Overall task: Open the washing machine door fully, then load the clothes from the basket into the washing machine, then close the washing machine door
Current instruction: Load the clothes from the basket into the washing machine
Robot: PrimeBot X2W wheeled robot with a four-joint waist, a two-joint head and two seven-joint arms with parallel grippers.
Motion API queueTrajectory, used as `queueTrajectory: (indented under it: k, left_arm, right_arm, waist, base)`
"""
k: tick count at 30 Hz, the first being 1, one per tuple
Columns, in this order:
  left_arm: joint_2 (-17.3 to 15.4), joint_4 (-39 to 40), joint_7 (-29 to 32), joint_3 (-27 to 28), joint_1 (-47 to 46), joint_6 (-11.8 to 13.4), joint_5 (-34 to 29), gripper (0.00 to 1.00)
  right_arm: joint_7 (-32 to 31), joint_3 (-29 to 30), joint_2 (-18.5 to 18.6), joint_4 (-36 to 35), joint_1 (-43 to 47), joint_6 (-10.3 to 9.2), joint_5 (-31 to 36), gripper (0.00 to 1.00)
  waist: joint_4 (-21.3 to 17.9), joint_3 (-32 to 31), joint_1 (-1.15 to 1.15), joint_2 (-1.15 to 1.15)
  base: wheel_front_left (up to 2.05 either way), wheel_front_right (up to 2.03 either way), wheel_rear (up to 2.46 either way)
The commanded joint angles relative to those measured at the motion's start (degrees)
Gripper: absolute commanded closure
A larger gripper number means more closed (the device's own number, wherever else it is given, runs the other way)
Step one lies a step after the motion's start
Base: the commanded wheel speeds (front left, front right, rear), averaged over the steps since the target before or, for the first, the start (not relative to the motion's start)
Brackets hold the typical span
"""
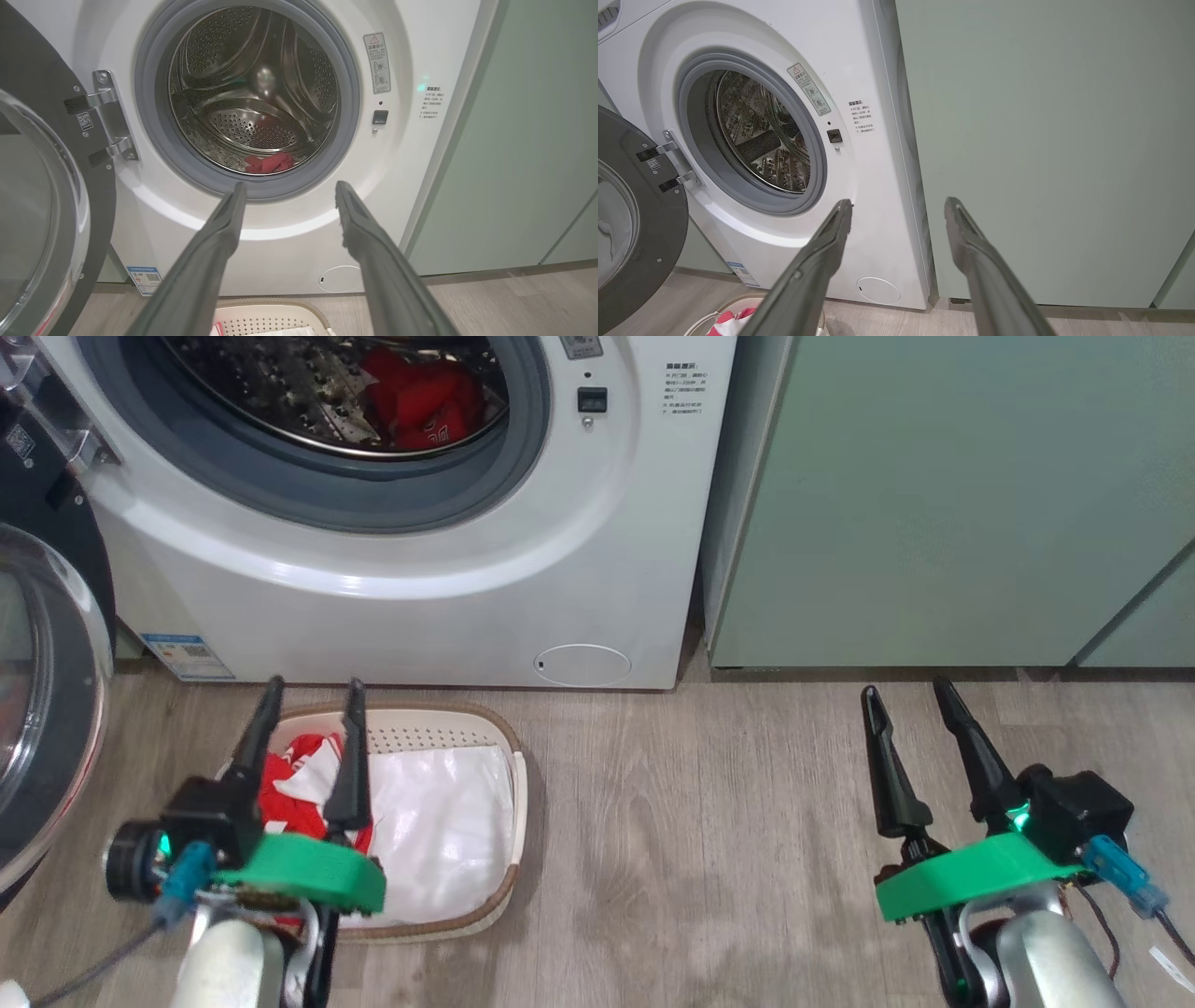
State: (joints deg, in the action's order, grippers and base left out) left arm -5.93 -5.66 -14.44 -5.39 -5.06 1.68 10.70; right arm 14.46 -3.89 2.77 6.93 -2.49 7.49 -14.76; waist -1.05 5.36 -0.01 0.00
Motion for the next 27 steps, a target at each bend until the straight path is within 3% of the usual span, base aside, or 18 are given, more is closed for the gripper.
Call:
queueTrajectory:
  k: [1, 27]
  left_arm:
    - [-0.19, 2.28, -0.55, 2.00, -1.03, -0.06, -0.71, 0.00]
    - [2.84, 4.47, -0.56, 3.95, 1.75, -0.50, -4.52, 0.00]
  right_arm:
    - [0.54, -1.16, 0.10, -1.90, -0.37, 0.00, -0.32, 0.00]
    - [0.54, -1.48, 0.10, -2.34, -0.18, 0.00, -0.19, 0.00]
  waist:
    - [-0.06, -0.05, 0.01, 0.00]
    - [-0.14, 0.08, 0.01, 0.00]
  base:
    - [0.00, 0.00, 0.00]
    - [0.00, 0.00, 0.00]
